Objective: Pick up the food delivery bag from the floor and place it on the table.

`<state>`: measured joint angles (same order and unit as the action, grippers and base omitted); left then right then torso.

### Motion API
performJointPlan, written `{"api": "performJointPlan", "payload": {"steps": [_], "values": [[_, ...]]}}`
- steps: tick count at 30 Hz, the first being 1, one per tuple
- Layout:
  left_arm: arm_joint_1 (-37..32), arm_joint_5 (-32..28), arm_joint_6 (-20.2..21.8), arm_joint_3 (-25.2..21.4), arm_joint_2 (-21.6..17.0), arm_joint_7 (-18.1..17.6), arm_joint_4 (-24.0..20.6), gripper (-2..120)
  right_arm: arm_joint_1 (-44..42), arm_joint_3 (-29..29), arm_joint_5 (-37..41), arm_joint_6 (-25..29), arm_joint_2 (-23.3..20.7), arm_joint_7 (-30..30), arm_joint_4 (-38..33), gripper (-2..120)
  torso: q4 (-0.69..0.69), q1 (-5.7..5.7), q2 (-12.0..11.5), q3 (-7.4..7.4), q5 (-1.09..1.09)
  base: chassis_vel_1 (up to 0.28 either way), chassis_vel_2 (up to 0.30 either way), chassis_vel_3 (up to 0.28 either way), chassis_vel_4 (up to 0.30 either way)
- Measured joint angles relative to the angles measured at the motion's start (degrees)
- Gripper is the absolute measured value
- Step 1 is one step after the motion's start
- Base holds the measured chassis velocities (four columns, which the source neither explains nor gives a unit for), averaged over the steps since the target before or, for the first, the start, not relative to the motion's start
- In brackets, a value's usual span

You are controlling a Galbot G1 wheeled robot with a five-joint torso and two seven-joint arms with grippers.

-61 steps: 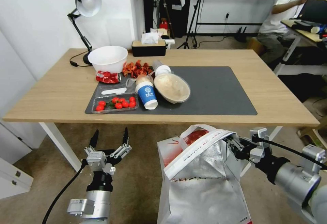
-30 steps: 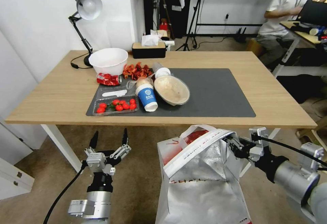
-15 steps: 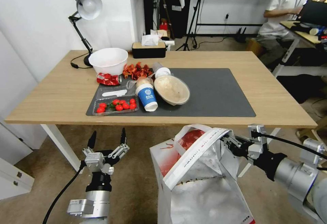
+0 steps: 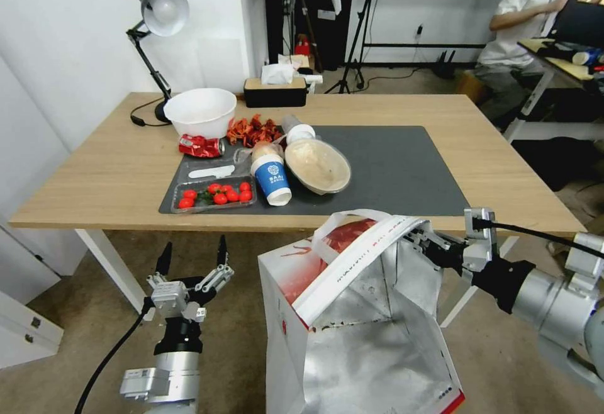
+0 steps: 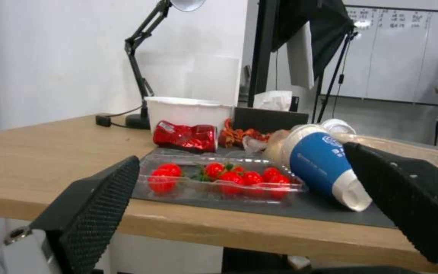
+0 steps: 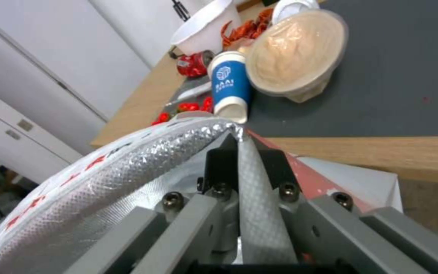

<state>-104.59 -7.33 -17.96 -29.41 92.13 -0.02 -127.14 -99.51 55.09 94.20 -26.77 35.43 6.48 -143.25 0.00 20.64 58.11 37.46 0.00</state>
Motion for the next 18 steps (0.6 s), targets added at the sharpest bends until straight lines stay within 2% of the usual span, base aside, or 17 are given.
{"api": "performJointPlan", "payload": {"steps": [3, 12, 18], "values": [[-0.01, 0.05, -0.03, -0.17, 0.01, -0.12, -0.01, 100, 0.27, 0.8, 2.99, -0.11, -0.95, 0.26, 0.0, 0, 0.0, 0.0, -0.02, -0.01, 0.0, 0.0, 0.0, 0.0, 0.0], [-0.07, 0.24, -0.2, -0.21, 0.02, -0.41, -0.03, 100, 1.07, 2.64, 5.39, 0.36, -1.93, -1.59, 0.0, 0, 0.0, -0.02, -0.04, -0.02, 0.0, 0.0, 0.0, 0.0, 0.0], [0.04, 0.35, -0.21, -0.21, 0.02, -0.55, -0.29, 100, 1.75, 5.86, 4.71, 3.46, -2.29, -5.77, 0.0, 0, 0.0, -0.02, -0.05, -0.03, 0.0, 0.0, 0.0, 0.0, 0.0]]}}
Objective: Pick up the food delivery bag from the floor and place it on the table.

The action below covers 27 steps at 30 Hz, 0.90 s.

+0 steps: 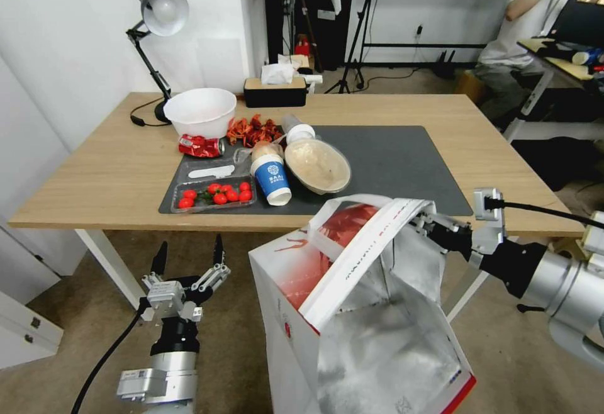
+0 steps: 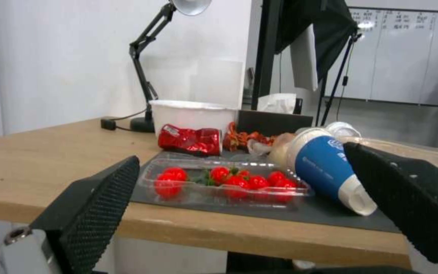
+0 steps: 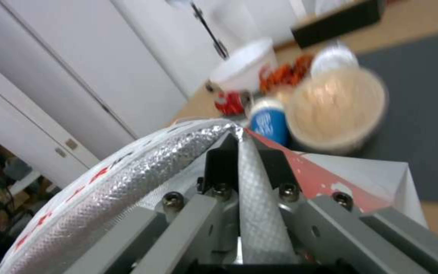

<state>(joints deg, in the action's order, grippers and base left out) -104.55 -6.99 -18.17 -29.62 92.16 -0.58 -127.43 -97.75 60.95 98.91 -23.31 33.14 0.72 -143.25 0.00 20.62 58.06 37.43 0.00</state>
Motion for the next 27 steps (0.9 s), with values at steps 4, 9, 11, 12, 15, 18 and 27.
{"api": "performJointPlan", "payload": {"steps": [4, 9, 11, 12, 15, 18, 27], "values": [[-0.02, 0.26, 0.0, 0.17, -0.01, -0.03, -0.07, 100, 0.61, 1.98, 0.78, 3.02, -0.08, -0.46, 0.0, 0, 0.0, 0.0, -0.01, 0.0, 0.0, 0.0, 0.0, 0.0, 0.0], [0.02, 0.58, 0.1, 0.56, -0.01, -0.03, -0.07, 100, 1.62, 6.64, 6.15, 7.88, -0.45, 2.44, 0.0, 0, 0.0, 0.0, -0.02, 0.0, 0.0, 0.0, 0.0, 0.0, 0.0], [0.1, 0.59, 0.22, 0.66, -0.01, -0.03, -0.07, 100, 1.73, 8.15, 7.41, 8.81, -0.56, 3.15, 0.0, 0, 0.0, 0.0, -0.02, 0.0, 0.0, 0.0, 0.0, 0.0, 0.0], [0.24, 0.59, 0.41, 0.89, -0.09, -0.01, -0.02, 100, 1.9, 10.43, 9.02, 10.31, -0.76, 4.33, 0.0, 0, 0.0, 0.0, -0.02, -0.01, 0.0, 0.0, 0.0, 0.0, 0.0], [0.41, 0.57, 0.88, 1.2, -0.39, 0.02, 0.08, 100, 2.27, 12.9, 10.64, 12.07, -1.18, 6.22, 0.0, 0, 0.0, -0.01, -0.02, -0.01, 0.01, 0.0, 0.0, 0.0, 0.0], [1.19, 0.38, 2.02, 1.83, -1.38, 0.12, 0.54, 100, 3.43, 16.3, 13.37, 14.45, -2.35, 10.86, 0.03, 0, -0.03, 0.0, -0.02, -0.01, 0.0, 0.0, 0.0, 0.0, 0.0], [0.88, 0.33, 2.16, 1.72, -1.18, 0.18, 0.61, 100, 15.15, 4.46, 13.04, 16.48, -5.22, 17.98, 6.55, 0, 0.01, -0.01, -0.04, -0.01, 0.01, 0.0, 0.0, 0.0, 0.0]]}}
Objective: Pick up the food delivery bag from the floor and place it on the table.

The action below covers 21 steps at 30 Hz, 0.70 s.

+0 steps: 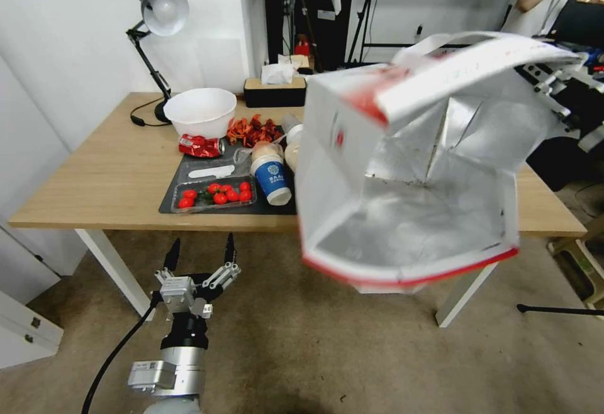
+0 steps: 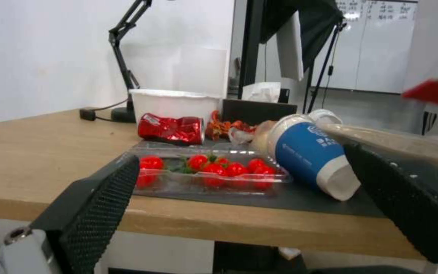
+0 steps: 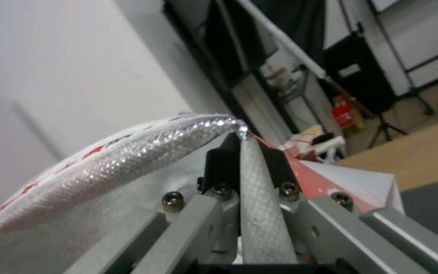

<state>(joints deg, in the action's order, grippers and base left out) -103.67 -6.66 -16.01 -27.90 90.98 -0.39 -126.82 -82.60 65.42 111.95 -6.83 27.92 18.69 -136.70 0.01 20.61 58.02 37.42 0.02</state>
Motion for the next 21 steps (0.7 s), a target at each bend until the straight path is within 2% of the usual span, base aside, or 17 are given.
{"api": "performJointPlan", "payload": {"steps": [2, 5, 14, 21], "values": [[-0.2, 0.19, -0.1, -0.06, 0.4, 0.0, -0.1, 100, 3.48, -4.01, -0.08, 0.93, -0.82, 2.75, 3.07, 0, -0.01, 0.0, 0.0, 0.0, -0.01, 0.0, 0.0, 0.0, 0.0], [-0.46, 0.47, -0.26, -0.14, 0.79, 0.0, -0.16, 100, 5.98, -5.62, 0.91, 1.11, -1.46, 4.16, 5.82, 0, 0.0, 0.0, 0.0, 0.0, 0.0, 0.0, 0.0, 0.0, 0.0], [-0.75, 1.06, -0.52, -0.33, 1.15, -0.06, -0.19, 100, 9.15, -6.27, 4.05, 1.11, -2.01, 7.8, 11.53, 0, -0.02, 0.0, 0.0, 0.0, -0.01, 0.0, 0.0, 0.0, 0.0], [-0.89, 1.77, -0.52, -0.32, 1.16, -0.1, -0.22, 100, 10.94, -7.37, 5.08, 0.64, -1.25, 13.65, 14.16, 0, -0.01, 0.0, 0.0, -0.01, -0.02, 0.0, 0.0, 0.0, 0.0]]}}
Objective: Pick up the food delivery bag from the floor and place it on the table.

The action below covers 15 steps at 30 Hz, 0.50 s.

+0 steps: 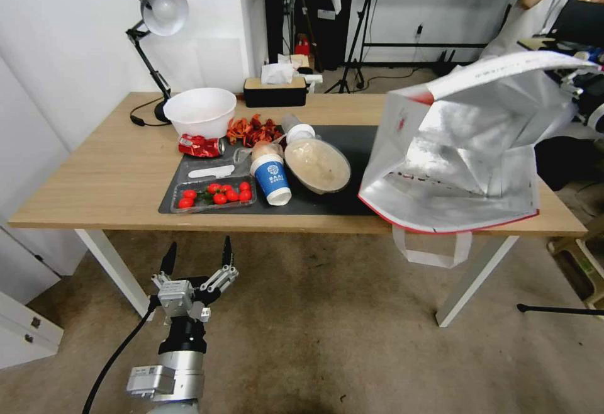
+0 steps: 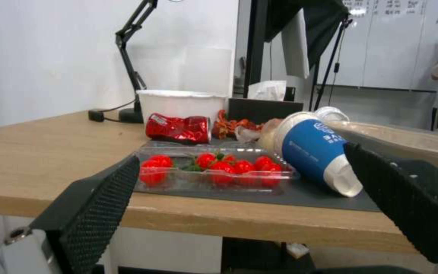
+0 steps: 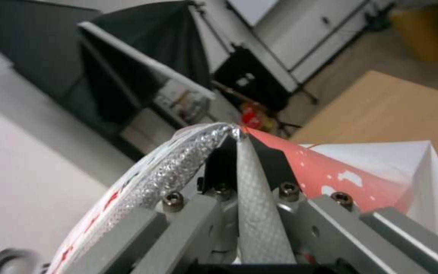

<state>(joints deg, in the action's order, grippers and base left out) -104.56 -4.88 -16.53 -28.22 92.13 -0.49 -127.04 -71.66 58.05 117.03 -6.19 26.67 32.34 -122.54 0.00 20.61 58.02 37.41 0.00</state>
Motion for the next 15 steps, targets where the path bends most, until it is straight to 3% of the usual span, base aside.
{"api": "performJointPlan", "payload": {"steps": [9, 12, 15], "values": [[-0.05, 0.57, 0.0, 0.22, 0.01, -0.01, 0.61, 100, 4.49, -2.07, 0.66, -1.23, -0.15, 12.11, 3.73, 0, 0.0, 0.0, 0.0, 0.0, -0.01, 0.0, 0.0, 0.0, 0.0], [-0.12, 0.69, 0.0, 0.26, 0.02, 0.02, 0.7, 100, 8.36, -5.16, 1.63, -2.07, 0.1, 20.04, 5.55, 0, 0.0, 0.0, 0.0, 0.0, 0.0, 0.0, 0.0, 0.0, 0.0], [-0.21, 0.69, -0.03, 0.14, 0.01, 0.03, 0.66, 100, 10.47, -7.56, 1.73, -2.85, 0.53, 22.72, 6.54, 0, 0.0, 0.0, 0.0, 0.0, 0.0, 0.0, 0.0, 0.0, 0.0]]}}
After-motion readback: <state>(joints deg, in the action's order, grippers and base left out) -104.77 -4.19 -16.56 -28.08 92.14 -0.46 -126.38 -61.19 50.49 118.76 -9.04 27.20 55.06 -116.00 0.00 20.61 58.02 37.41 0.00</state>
